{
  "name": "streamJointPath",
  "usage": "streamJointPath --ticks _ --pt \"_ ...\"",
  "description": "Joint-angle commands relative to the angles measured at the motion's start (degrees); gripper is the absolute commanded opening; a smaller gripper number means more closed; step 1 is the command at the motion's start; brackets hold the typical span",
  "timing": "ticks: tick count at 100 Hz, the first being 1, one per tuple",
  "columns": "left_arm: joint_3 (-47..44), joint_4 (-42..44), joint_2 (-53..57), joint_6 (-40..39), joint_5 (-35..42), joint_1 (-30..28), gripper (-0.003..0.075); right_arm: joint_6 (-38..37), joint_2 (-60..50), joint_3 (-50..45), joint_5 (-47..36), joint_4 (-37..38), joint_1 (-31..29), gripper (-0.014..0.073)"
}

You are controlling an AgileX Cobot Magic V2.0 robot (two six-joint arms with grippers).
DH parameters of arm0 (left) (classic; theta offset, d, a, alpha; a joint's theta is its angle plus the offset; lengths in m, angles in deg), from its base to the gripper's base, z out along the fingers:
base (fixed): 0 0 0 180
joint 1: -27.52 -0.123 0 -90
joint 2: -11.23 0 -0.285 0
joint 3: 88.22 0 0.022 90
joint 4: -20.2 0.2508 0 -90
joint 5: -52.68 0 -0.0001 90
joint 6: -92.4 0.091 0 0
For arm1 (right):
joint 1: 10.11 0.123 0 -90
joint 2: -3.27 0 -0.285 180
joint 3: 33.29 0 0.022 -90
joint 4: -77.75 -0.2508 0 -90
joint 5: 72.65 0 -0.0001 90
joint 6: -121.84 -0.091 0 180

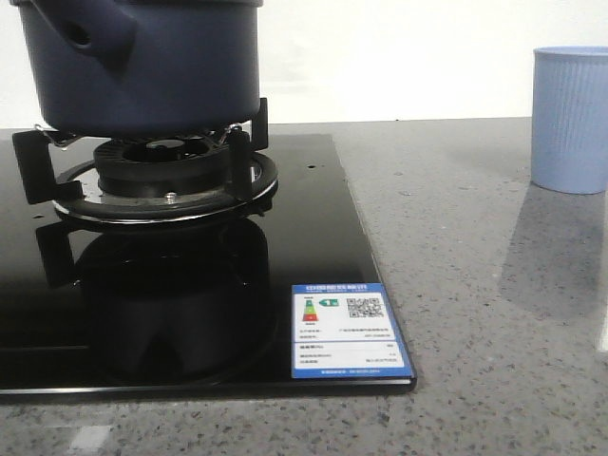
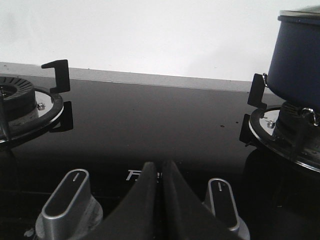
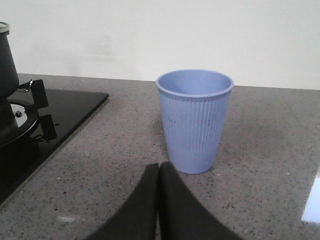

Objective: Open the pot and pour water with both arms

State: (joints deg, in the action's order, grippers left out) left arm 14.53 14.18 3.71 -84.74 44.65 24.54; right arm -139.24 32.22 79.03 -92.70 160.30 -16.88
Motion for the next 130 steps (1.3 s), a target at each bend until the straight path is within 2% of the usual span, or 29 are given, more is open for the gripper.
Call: streamJointPath --ticks 1,64,82,92,95,99,108,114,120,126,130 --pt "-1.96 -0.1 1.5 -0.44 4.05 0.53 -0.0019 0.16 0.54 1.48 -0.02 -1.54 0.11 -0.0067" --pt "-1.96 -0.1 1.5 -0.44 4.05 0.53 -0.0019 0.16 0.54 1.48 -0.02 -1.54 0.11 -0.0067" --pt "-1.96 -0.1 1.5 -0.44 4.05 0.53 -0.0019 0.16 0.44 1.48 2.45 -1.54 0.78 -0.0067" --pt "-1.96 -0.1 1.5 -0.44 4.05 0.53 -0.0019 1.23 0.56 1.48 7.25 -10.19 2.98 -0.0067" --pt "-1.96 -0.1 1.5 -0.44 4.05 0.53 -0.0019 3.49 0.56 1.48 8.82 -13.69 3.61 -0.0067" --pt "-1.96 -0.1 1.5 -0.44 4.05 0.53 -0.0019 10.42 0.56 1.18 9.33 -20.57 4.02 -0.0067" --pt "-1.96 -0.1 1.5 -0.44 4.05 0.53 -0.0019 35.63 0.56 0.39 9.42 -39.36 4.68 -0.0067" --pt "-1.96 -0.1 1.5 -0.44 4.05 0.53 -0.0019 52.28 0.56 -0.67 10.87 -56.1 4.84 -0.0067" --pt "-1.96 -0.1 1.5 -0.44 4.05 0.53 -0.0019 64.92 0.31 -1.54 12.84 -70.28 4.84 -0.0067" --pt "-1.96 -0.1 1.5 -0.44 4.05 0.53 -0.0019 75.67 -0.4 -2.25 13.96 -77.6 5.28 -0.0067" --pt "-1.96 -0.1 1.5 -0.44 4.05 0.53 -0.0019 79.26 -1.53 -2.8 14.04 -79.69 5.63 -0.0067"
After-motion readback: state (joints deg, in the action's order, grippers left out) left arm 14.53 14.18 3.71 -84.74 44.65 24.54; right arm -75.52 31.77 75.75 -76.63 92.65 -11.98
